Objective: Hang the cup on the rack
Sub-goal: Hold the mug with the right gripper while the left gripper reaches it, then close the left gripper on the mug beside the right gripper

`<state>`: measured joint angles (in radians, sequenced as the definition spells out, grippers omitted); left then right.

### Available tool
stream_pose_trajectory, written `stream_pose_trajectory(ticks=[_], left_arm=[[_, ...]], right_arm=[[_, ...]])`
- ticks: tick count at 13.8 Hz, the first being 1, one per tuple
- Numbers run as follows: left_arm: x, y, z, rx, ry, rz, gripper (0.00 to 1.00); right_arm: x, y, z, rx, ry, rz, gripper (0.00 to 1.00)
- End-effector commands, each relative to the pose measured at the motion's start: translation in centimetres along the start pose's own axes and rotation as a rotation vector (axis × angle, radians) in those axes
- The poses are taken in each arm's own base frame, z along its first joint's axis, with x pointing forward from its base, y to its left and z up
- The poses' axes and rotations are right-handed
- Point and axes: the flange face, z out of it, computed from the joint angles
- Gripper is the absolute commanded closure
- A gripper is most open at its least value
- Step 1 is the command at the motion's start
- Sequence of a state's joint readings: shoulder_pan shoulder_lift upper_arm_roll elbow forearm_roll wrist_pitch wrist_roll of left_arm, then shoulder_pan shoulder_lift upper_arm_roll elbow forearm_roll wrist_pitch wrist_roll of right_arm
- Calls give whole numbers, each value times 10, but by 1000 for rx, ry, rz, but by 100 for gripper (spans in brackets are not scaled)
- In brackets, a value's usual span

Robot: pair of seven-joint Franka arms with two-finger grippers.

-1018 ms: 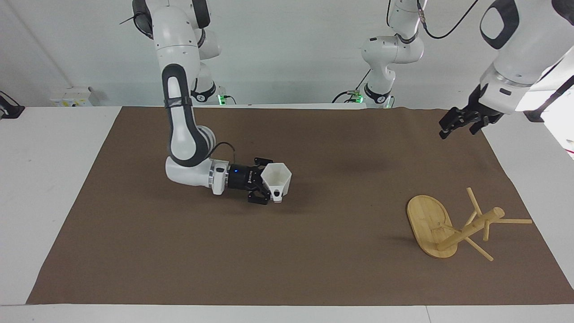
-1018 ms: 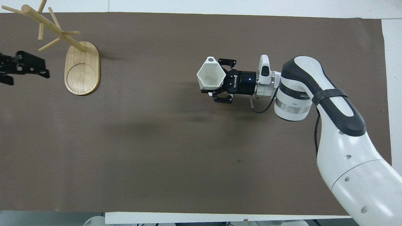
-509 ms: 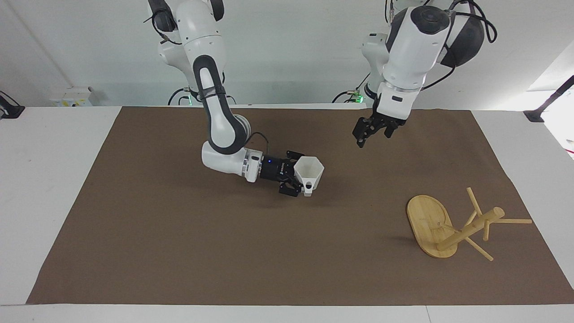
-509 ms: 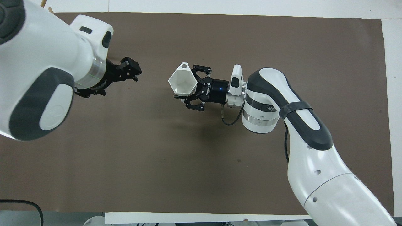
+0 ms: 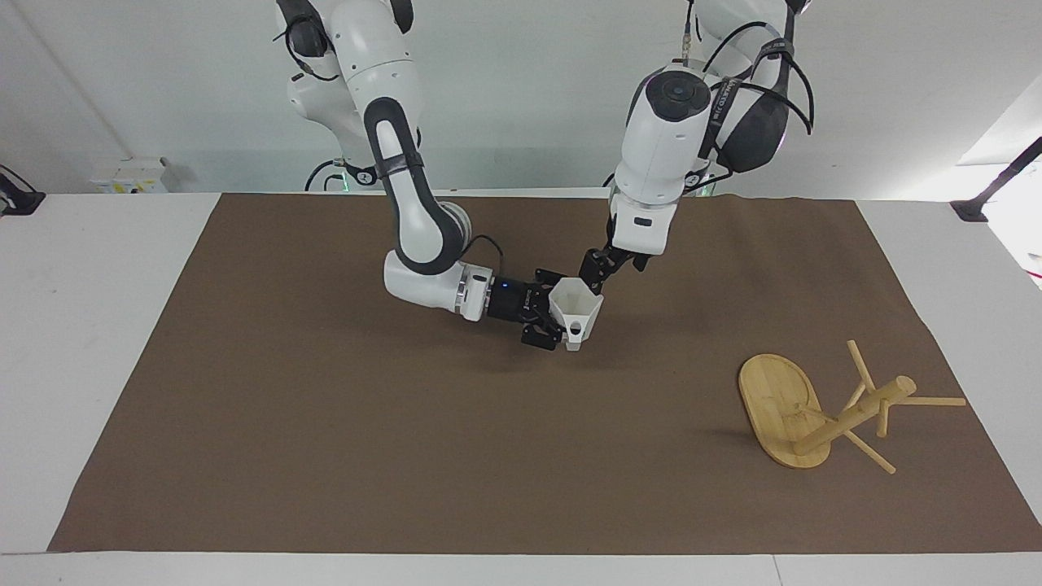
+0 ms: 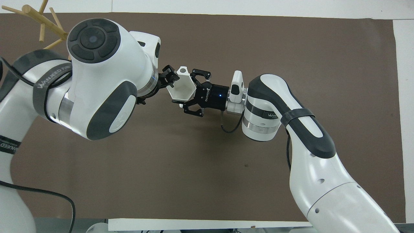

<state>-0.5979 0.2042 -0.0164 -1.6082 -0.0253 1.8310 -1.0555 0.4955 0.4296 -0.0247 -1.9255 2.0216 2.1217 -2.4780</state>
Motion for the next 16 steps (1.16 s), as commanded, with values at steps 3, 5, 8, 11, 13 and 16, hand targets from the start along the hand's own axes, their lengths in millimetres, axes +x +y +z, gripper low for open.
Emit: stream_pose_trajectory(ticks=[3, 5, 8, 11, 13, 16], left_arm=[[0, 3, 31, -35, 38, -12, 45], [2, 5, 32, -59, 51, -8, 87], [-1, 8, 31, -72, 55, -7, 100], [-1, 9, 31, -81, 58, -8, 100], [-2, 10, 31, -84, 56, -12, 100], [-4, 12, 30, -92, 57, -10, 100]], right_arm=[[0, -2, 1, -23, 2, -18, 75], [-2, -2, 0, -30, -10, -17, 74], [-2, -2, 0, -31, -11, -18, 74], [0, 0, 0, -34, -8, -18, 74], [0, 1, -1, -35, -8, -19, 73], [-2, 5, -7, -42, -10, 5, 0]])
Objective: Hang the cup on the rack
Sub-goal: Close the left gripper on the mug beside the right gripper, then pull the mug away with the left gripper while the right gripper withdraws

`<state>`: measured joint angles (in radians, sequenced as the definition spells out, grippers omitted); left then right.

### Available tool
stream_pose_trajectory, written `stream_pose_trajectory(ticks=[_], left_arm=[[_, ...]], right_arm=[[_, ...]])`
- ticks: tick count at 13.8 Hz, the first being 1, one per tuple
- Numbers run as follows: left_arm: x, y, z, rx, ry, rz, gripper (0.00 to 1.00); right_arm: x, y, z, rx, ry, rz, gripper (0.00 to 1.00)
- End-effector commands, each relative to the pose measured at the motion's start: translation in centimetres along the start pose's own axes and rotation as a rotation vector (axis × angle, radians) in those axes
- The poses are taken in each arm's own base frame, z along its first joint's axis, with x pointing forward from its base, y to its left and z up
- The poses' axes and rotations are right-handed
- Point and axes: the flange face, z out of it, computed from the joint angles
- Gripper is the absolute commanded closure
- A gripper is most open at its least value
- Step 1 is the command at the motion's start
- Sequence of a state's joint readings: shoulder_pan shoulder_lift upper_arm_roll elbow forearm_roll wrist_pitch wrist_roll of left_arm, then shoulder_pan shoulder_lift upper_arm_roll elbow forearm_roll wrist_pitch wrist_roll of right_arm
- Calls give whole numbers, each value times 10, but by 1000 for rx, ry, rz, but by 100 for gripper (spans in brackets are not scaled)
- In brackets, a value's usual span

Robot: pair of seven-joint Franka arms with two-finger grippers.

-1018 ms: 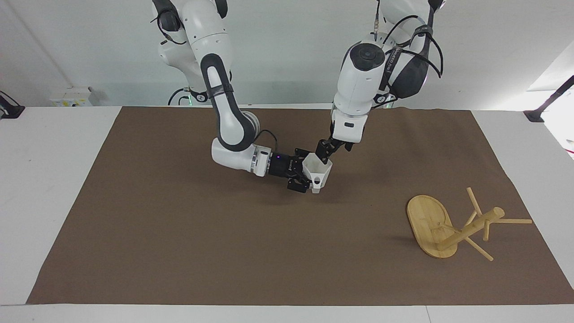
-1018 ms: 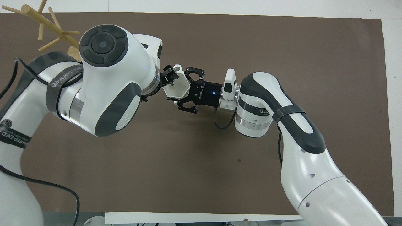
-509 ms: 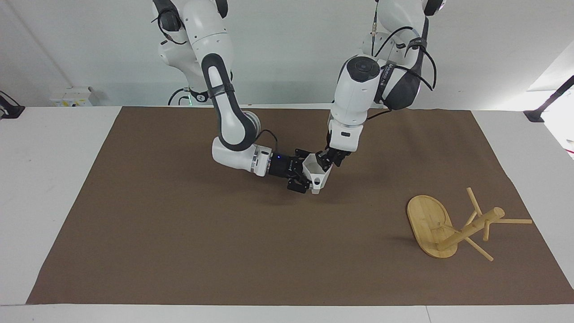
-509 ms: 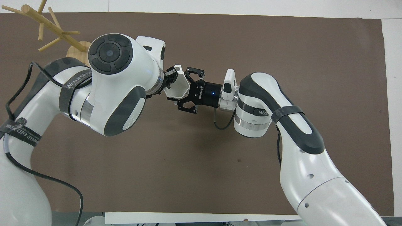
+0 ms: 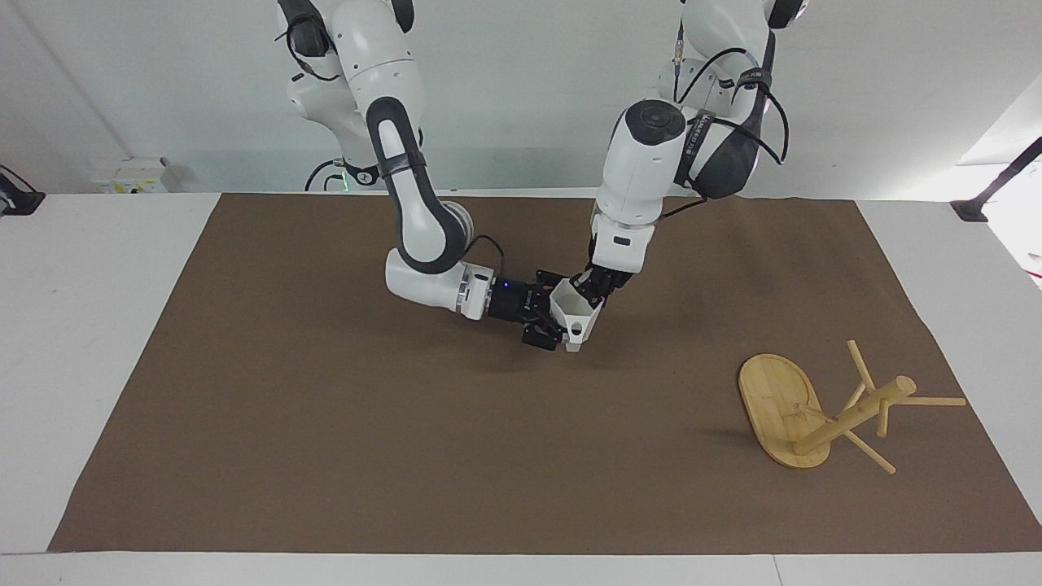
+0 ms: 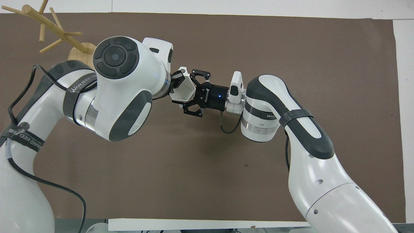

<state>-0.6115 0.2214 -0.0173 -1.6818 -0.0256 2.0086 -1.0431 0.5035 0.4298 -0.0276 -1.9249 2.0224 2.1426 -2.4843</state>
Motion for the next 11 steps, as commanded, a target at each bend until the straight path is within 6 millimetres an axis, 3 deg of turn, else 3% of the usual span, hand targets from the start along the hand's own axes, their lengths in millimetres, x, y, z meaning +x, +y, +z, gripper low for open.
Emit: stream_pose_trajectory(ticks=[1, 3, 5, 9, 11], left_arm=[[-1, -1, -1, -21, 19, -38, 100], [-1, -1, -1, -24, 21, -38, 100], [-1, -1, -1, -23, 20, -36, 100], [17, -7, -5, -51, 43, -89, 100], [58, -39, -16, -126, 104, -166, 100]], right_arm=[[0, 7, -9, -35, 11, 28, 0], [-2, 18, -21, -44, 18, 30, 0], [-3, 36, -45, -41, 42, 23, 0], [-15, 90, -150, 76, -31, -34, 0], [-20, 110, -211, 156, -134, -2, 0]])
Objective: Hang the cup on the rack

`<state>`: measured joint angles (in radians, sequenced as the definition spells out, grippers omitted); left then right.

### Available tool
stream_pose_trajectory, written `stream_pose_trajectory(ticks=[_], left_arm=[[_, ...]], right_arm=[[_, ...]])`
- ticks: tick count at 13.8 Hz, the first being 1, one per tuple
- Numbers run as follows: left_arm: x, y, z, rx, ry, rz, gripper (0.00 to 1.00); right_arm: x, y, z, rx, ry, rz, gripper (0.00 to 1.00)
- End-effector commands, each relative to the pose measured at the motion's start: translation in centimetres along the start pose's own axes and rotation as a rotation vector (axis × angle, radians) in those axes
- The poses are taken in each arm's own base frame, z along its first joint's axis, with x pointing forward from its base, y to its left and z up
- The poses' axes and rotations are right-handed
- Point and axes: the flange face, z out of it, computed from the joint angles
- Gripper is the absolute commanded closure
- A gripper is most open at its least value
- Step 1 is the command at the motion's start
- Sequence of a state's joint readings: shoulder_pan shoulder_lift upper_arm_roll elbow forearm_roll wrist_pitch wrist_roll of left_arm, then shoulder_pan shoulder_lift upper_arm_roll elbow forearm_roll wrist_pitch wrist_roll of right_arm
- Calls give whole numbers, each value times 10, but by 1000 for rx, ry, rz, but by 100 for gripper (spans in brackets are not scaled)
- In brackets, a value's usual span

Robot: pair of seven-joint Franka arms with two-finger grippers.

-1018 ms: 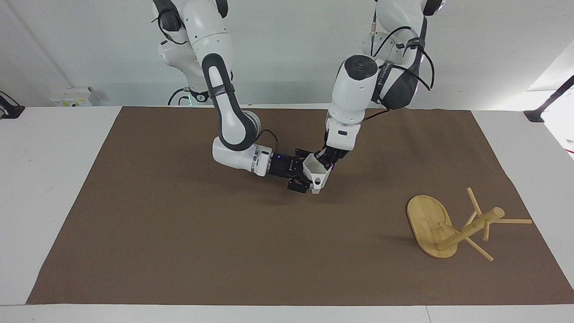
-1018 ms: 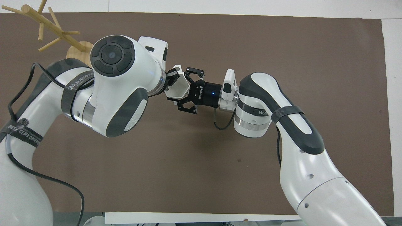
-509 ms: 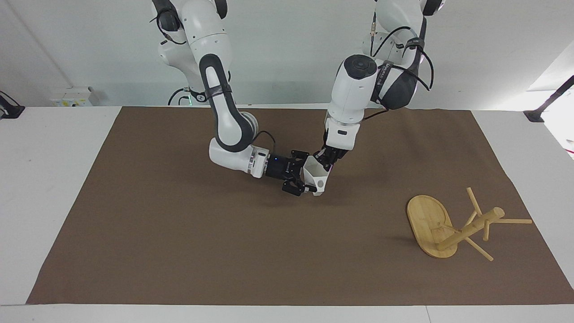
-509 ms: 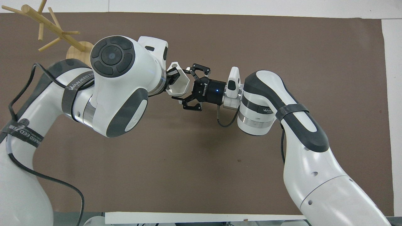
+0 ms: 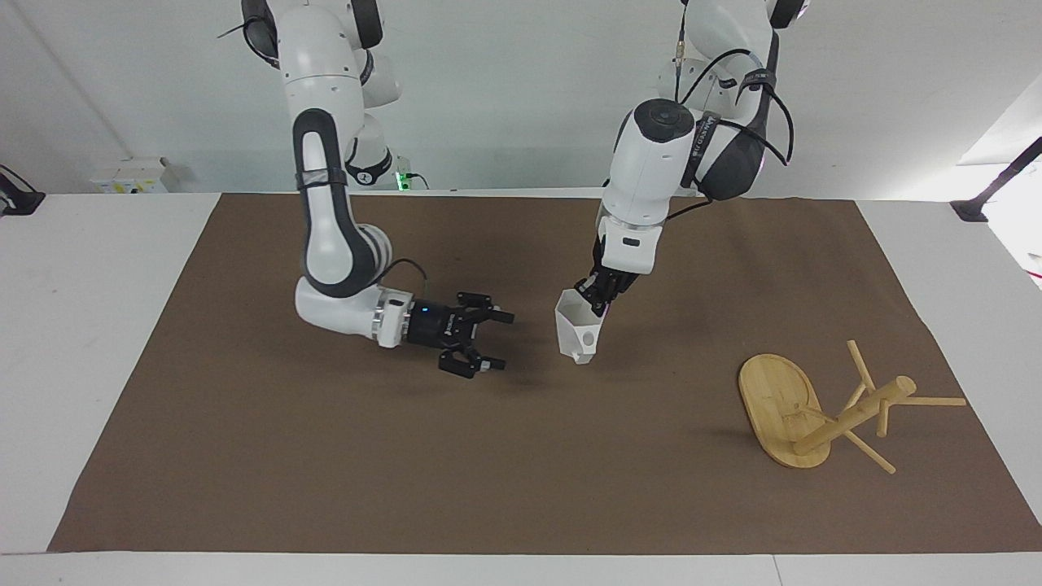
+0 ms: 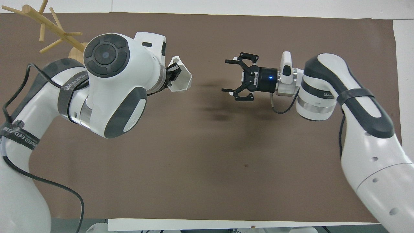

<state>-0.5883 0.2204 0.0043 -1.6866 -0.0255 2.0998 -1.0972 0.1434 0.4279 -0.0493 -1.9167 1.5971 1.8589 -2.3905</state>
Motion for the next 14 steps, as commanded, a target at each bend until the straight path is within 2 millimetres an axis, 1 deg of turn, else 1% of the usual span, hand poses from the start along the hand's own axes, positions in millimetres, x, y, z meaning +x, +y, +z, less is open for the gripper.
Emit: stream_pose_trajectory(ticks=[1, 2, 3, 4, 5, 6, 7, 8, 9, 10, 11, 12, 13, 14], left_arm=[[45, -42, -12, -100, 84, -90, 100], [55, -57, -7, -136, 113, -111, 100], [60, -72, 2, -178, 145, -127, 100], [62, -85, 10, -233, 185, -138, 100], [67, -104, 21, -283, 226, -156, 100], [65, -117, 28, -342, 269, -163, 100], [65, -131, 35, -379, 300, -174, 100], [71, -146, 45, -406, 331, -192, 100], [74, -148, 52, -441, 357, -195, 100], [77, -150, 53, -469, 379, -199, 100], [83, -160, 56, -479, 398, -214, 100], [86, -166, 56, -496, 418, -215, 100], [95, -175, 55, -493, 437, -217, 100], [103, -183, 56, -471, 458, -179, 100]], right_arm=[[2, 13, -69, 74, -143, 67, 0], [10, 13, -90, 97, -229, 100, 0], [27, 11, -109, 121, -344, 138, 0], [46, 8, -123, 131, -451, 176, 0], [73, 6, -136, 108, -579, 225, 0], [105, 6, -148, 48, -711, 296, 0], [128, 5, -156, -15, -808, 392, 0], [144, 1, -165, -96, -871, 494, 0], [152, 0, -172, -148, -903, 558, 0], [158, -2, -179, -185, -960, 573, 0], [163, -4, -187, -217, -1025, 578, 0], [179, -4, -194, -253, -1081, 585, 0], [195, -5, -199, -268, -1145, 604, 0], [215, -6, -204, -300, -1213, 644, 0]])
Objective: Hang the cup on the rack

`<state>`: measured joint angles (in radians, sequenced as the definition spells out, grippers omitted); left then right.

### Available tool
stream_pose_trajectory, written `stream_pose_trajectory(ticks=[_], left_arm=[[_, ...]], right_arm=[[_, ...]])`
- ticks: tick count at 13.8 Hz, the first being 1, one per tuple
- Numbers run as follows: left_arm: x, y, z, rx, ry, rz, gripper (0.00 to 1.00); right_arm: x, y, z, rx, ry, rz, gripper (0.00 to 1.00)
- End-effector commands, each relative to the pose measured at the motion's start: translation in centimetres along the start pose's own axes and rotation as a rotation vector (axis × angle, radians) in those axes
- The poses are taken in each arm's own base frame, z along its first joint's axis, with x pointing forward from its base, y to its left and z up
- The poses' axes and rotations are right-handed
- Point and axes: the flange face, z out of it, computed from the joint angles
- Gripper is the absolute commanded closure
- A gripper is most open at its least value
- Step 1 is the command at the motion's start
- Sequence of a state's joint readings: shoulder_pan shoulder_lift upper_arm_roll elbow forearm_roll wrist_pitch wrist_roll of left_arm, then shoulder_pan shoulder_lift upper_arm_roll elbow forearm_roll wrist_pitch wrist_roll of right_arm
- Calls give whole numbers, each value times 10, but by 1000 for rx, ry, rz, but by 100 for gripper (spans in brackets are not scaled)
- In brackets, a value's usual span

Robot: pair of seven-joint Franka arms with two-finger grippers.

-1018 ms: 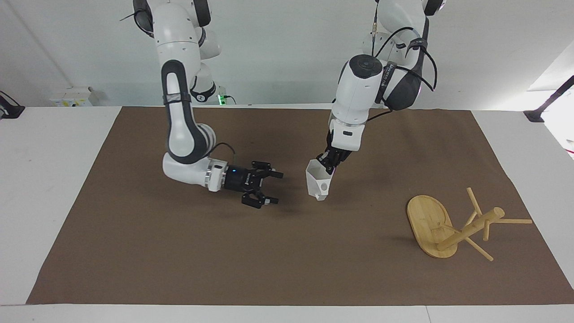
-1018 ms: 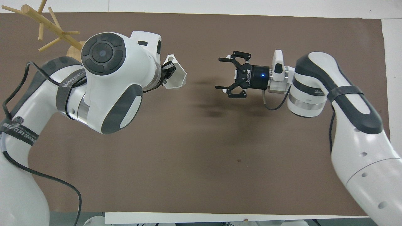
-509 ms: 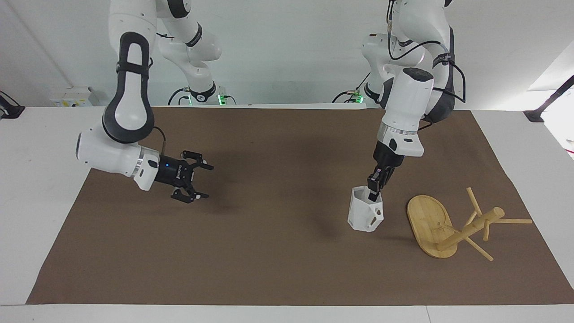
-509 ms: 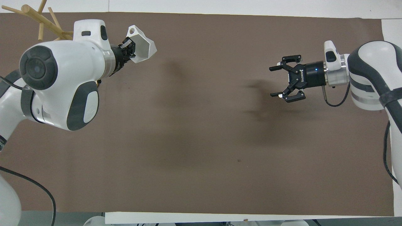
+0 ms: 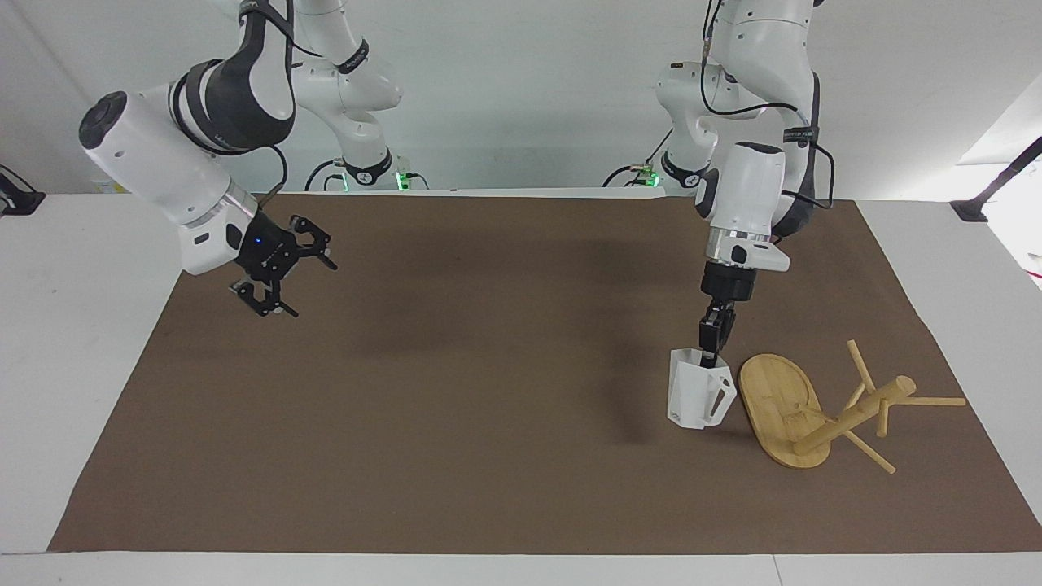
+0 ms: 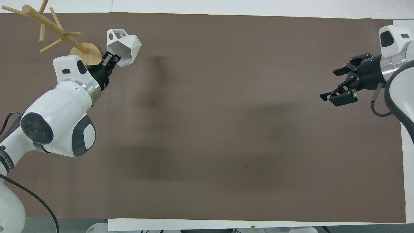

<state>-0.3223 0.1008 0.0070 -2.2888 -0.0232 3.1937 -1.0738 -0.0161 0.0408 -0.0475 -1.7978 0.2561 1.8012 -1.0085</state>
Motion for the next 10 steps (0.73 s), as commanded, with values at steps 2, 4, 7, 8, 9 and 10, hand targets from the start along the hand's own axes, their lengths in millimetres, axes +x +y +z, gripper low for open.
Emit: stream_pose_trajectory(ticks=[2, 4, 7, 8, 9, 10], left_arm=[[30, -29, -5, 18, 50, 107, 100], [41, -35, -3, 35, 60, 161, 100], [53, -45, -2, 60, 68, 223, 100], [61, -47, -3, 63, 78, 220, 100], [62, -48, -3, 73, 74, 231, 100], [64, -49, -3, 78, 73, 235, 100]], right_arm=[[5, -15, -66, -76, -165, 222, 0], [-2, -26, -85, -66, -232, 429, 0], [-17, -28, -101, -102, -250, 757, 0], [-23, -29, -106, -111, -256, 823, 0], [-29, -36, -117, -148, -262, 846, 0], [-27, -44, -121, -187, -269, 838, 0]])
